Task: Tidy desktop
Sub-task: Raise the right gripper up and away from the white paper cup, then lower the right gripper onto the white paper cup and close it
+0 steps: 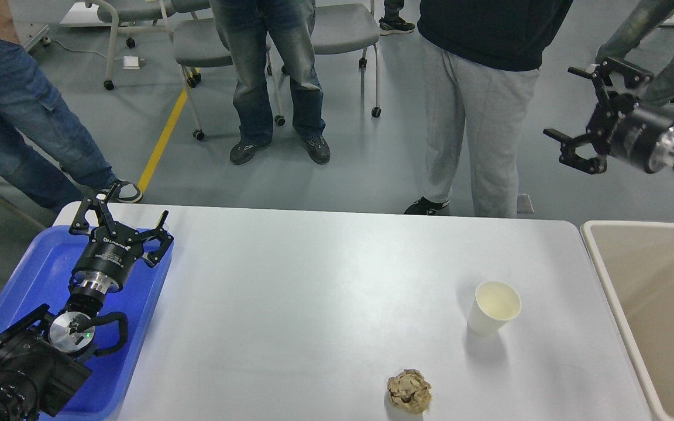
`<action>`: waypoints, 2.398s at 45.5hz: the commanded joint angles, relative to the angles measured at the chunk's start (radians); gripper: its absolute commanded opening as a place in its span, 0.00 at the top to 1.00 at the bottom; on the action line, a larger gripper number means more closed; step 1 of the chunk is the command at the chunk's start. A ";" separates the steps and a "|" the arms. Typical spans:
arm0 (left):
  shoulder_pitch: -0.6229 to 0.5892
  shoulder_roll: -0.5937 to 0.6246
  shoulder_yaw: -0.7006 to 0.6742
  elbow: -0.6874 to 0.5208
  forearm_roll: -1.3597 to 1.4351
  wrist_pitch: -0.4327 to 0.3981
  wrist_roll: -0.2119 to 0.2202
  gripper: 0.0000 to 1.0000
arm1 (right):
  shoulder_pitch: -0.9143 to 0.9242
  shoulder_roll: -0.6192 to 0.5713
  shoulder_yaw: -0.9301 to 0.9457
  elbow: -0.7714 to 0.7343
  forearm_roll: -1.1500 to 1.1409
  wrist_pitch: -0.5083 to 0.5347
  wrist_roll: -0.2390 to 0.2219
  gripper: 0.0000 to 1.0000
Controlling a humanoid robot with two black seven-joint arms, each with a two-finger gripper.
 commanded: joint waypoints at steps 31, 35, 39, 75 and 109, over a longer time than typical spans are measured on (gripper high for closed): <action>0.000 0.000 0.000 0.000 0.000 0.000 0.000 0.00 | 0.353 -0.146 -0.695 0.450 -0.765 0.035 -0.001 0.00; 0.000 0.000 0.000 0.000 0.000 0.000 -0.001 0.00 | 0.355 -0.115 -0.738 0.451 -0.829 0.033 -0.001 0.00; 0.000 0.000 0.000 0.000 0.000 0.000 0.000 0.00 | 0.355 -0.085 -0.780 0.451 -0.880 0.030 0.001 0.00; 0.000 0.000 0.000 0.000 0.000 0.000 0.000 0.00 | 0.171 0.129 -0.826 0.272 -1.018 -0.054 0.013 0.00; 0.000 0.000 0.000 0.000 0.000 0.000 0.000 0.00 | 0.086 0.176 -0.823 0.187 -1.018 -0.117 0.071 0.43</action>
